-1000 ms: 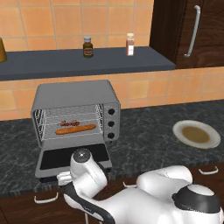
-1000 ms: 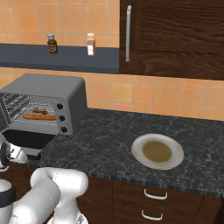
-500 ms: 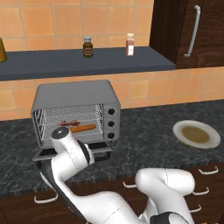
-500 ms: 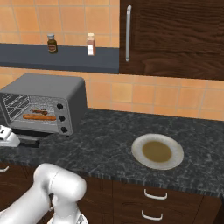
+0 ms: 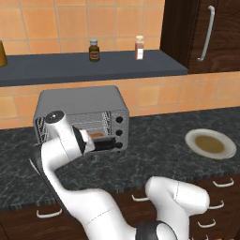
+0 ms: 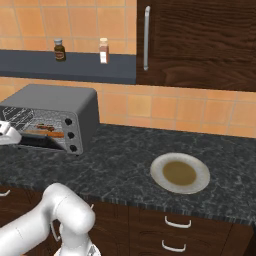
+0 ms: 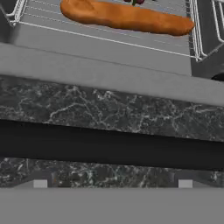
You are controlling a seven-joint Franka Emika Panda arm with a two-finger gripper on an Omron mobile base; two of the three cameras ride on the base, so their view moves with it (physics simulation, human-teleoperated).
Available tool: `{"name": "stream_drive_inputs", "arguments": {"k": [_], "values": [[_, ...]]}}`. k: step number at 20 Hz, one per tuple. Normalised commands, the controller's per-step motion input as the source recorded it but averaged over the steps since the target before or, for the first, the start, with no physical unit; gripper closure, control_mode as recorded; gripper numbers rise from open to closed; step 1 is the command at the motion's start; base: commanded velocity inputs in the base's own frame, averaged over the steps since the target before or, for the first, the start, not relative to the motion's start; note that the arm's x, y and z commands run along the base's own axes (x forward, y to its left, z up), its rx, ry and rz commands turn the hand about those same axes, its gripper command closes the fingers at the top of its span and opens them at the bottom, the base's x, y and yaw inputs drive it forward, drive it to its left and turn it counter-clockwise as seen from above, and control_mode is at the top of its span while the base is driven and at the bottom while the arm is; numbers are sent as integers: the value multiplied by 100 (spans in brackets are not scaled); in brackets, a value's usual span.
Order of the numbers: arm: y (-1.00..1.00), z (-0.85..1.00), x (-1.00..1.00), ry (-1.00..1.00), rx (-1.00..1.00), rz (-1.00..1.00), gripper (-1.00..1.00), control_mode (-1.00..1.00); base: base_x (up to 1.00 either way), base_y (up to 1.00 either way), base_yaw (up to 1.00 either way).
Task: Pick up the kebab skewer and baguette bread, and place them inside the toaster oven. Close the toaster oven door and start by setting the timer.
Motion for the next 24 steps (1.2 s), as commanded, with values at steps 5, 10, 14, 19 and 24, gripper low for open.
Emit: {"name": "stream_drive_inputs", "arguments": {"k": [5,10,14,19,24], "values": [[-25,-22,86,-44,18,27,-100,-100,0,0,0],[-38,1,67,-19,17,22,-100,-100,0,0,0],[-23,32,19,-5,10,15,-100,-100,0,0,0],[-27,1,35,-11,5,13,-100,-100,0,0,0],[-15,10,6,-18,2,13,-100,-100,0,0,0]]}}
